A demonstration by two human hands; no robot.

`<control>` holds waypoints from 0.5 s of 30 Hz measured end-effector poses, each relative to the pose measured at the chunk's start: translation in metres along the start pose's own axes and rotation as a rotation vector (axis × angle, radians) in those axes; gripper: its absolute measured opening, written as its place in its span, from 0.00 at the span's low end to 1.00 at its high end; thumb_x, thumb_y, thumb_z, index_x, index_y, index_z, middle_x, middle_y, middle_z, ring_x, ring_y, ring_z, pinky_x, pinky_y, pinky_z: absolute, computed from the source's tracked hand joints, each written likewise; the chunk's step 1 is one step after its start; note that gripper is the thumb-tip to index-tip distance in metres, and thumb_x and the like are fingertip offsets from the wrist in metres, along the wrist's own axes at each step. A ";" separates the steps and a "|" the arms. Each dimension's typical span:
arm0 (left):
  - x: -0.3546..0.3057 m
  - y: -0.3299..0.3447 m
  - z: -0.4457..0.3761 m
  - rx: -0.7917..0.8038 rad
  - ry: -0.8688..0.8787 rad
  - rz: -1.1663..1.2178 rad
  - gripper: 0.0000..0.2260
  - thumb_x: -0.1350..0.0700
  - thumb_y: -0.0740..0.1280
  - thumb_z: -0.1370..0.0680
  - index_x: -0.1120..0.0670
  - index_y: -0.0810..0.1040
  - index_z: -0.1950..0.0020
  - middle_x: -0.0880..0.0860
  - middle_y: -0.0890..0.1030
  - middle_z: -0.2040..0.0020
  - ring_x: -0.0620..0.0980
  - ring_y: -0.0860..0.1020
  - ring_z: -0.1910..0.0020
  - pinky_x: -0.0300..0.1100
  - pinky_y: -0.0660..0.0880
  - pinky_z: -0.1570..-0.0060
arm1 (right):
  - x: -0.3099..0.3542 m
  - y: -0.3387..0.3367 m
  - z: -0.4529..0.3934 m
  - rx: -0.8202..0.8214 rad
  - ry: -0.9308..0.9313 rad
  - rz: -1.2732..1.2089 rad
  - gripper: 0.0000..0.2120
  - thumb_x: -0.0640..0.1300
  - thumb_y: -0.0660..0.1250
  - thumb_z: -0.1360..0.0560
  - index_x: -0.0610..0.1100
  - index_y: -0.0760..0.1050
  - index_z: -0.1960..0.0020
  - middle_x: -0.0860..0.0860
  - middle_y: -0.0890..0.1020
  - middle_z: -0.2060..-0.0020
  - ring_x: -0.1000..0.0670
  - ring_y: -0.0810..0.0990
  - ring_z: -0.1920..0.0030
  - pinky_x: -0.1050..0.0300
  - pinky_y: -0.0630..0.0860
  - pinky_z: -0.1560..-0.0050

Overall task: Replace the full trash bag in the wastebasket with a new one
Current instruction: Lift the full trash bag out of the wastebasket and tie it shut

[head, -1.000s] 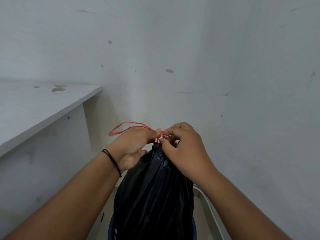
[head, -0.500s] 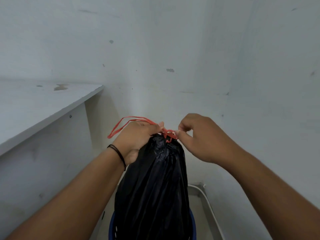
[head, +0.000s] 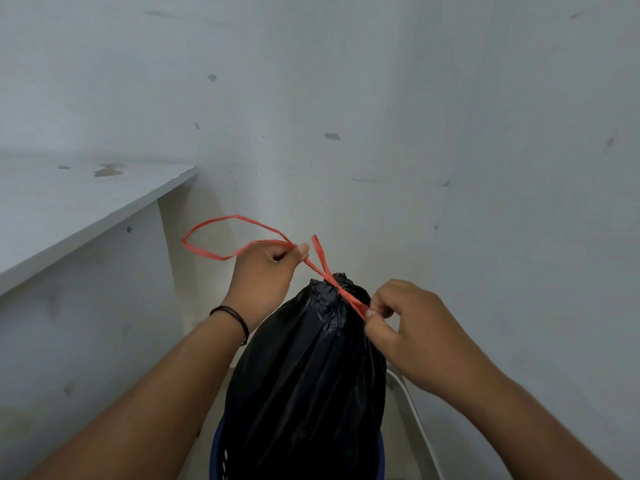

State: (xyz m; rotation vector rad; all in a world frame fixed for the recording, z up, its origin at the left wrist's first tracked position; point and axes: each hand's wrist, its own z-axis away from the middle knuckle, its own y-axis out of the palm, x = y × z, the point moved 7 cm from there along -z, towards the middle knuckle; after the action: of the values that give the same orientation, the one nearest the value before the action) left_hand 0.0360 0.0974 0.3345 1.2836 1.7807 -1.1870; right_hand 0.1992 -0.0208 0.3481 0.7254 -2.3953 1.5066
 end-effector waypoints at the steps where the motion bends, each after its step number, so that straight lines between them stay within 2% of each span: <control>1: -0.004 -0.002 0.001 -0.003 0.022 0.009 0.14 0.49 0.66 0.24 0.59 0.82 0.63 0.64 0.81 0.61 0.49 0.75 0.62 0.53 0.76 0.50 | -0.002 -0.002 -0.002 -0.024 0.020 0.006 0.06 0.48 0.64 0.27 0.47 0.72 0.60 0.55 0.75 0.60 0.55 0.73 0.58 0.62 0.66 0.59; 2: -0.008 -0.004 0.003 -0.011 0.044 0.034 0.12 0.50 0.66 0.24 0.53 0.82 0.62 0.62 0.82 0.60 0.49 0.77 0.61 0.52 0.76 0.50 | -0.003 -0.002 -0.004 -0.031 0.035 0.025 0.08 0.53 0.63 0.27 0.50 0.74 0.53 0.56 0.75 0.54 0.56 0.73 0.53 0.64 0.67 0.55; 3: -0.014 -0.005 0.006 -0.024 0.073 0.054 0.09 0.49 0.65 0.23 0.48 0.82 0.61 0.57 0.84 0.59 0.47 0.79 0.60 0.47 0.76 0.51 | -0.001 0.000 -0.006 -0.006 0.044 0.059 0.20 0.60 0.62 0.29 0.52 0.71 0.42 0.57 0.74 0.47 0.56 0.72 0.46 0.64 0.67 0.48; 4: -0.021 -0.006 0.010 -0.042 0.110 0.069 0.08 0.48 0.65 0.24 0.44 0.82 0.59 0.51 0.85 0.58 0.44 0.81 0.57 0.40 0.76 0.51 | 0.001 0.006 -0.010 0.032 0.029 0.090 0.31 0.66 0.60 0.32 0.54 0.64 0.32 0.57 0.71 0.39 0.55 0.70 0.40 0.61 0.67 0.43; 5: -0.030 -0.007 0.015 -0.053 0.156 0.089 0.06 0.47 0.65 0.24 0.43 0.82 0.56 0.46 0.85 0.56 0.40 0.81 0.55 0.34 0.74 0.51 | 0.004 0.013 -0.015 0.076 0.005 0.138 0.38 0.68 0.60 0.33 0.56 0.57 0.28 0.56 0.70 0.36 0.53 0.69 0.38 0.58 0.68 0.40; 6: -0.037 -0.004 0.022 -0.047 0.213 0.112 0.06 0.47 0.66 0.24 0.42 0.82 0.54 0.43 0.84 0.54 0.37 0.80 0.53 0.30 0.73 0.51 | 0.007 0.020 -0.020 0.112 -0.028 0.178 0.37 0.67 0.62 0.32 0.56 0.56 0.27 0.54 0.72 0.38 0.51 0.71 0.39 0.56 0.70 0.42; 8: -0.051 0.004 0.038 0.010 0.355 0.163 0.06 0.50 0.68 0.25 0.47 0.83 0.51 0.42 0.83 0.55 0.36 0.80 0.54 0.27 0.73 0.55 | 0.007 0.030 -0.032 0.131 -0.066 0.158 0.24 0.56 0.65 0.29 0.55 0.67 0.35 0.51 0.77 0.49 0.48 0.76 0.47 0.52 0.74 0.49; 10: -0.059 0.013 0.057 0.100 0.583 0.081 0.04 0.56 0.70 0.26 0.52 0.84 0.53 0.47 0.83 0.59 0.42 0.81 0.57 0.35 0.74 0.57 | 0.000 0.029 -0.043 0.095 -0.053 0.035 0.16 0.45 0.66 0.29 0.51 0.74 0.42 0.50 0.80 0.52 0.48 0.78 0.50 0.52 0.74 0.50; 11: -0.060 0.019 0.068 0.144 0.712 -0.067 0.06 0.59 0.69 0.26 0.54 0.84 0.51 0.49 0.83 0.58 0.47 0.81 0.57 0.40 0.74 0.55 | -0.005 0.028 -0.047 0.080 -0.042 -0.025 0.16 0.42 0.67 0.31 0.50 0.76 0.44 0.51 0.80 0.53 0.51 0.78 0.51 0.55 0.74 0.50; 13: -0.049 0.030 0.083 0.242 0.915 -0.362 0.12 0.64 0.66 0.27 0.58 0.82 0.45 0.53 0.83 0.52 0.53 0.80 0.50 0.48 0.74 0.48 | -0.012 0.026 -0.051 0.069 -0.027 -0.118 0.16 0.37 0.67 0.31 0.51 0.78 0.46 0.59 0.79 0.58 0.61 0.77 0.58 0.70 0.72 0.55; 14: -0.039 0.030 0.085 0.273 0.908 -0.411 0.15 0.66 0.63 0.28 0.59 0.81 0.44 0.54 0.82 0.49 0.52 0.79 0.45 0.49 0.73 0.43 | -0.016 0.026 -0.052 0.068 -0.012 -0.148 0.15 0.37 0.67 0.31 0.52 0.78 0.47 0.61 0.78 0.60 0.64 0.76 0.61 0.75 0.70 0.59; 15: -0.032 0.026 0.085 0.267 0.857 -0.357 0.19 0.65 0.60 0.31 0.59 0.81 0.43 0.54 0.82 0.47 0.50 0.77 0.41 0.47 0.72 0.39 | -0.019 0.027 -0.053 0.068 0.004 -0.178 0.14 0.38 0.67 0.30 0.52 0.78 0.48 0.63 0.77 0.62 0.66 0.76 0.63 0.76 0.69 0.61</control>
State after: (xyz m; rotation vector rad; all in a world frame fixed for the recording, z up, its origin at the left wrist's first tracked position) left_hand 0.0700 0.0102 0.3211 1.8717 2.6091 -1.1724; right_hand 0.1979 0.0414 0.3427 0.9219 -2.2192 1.5206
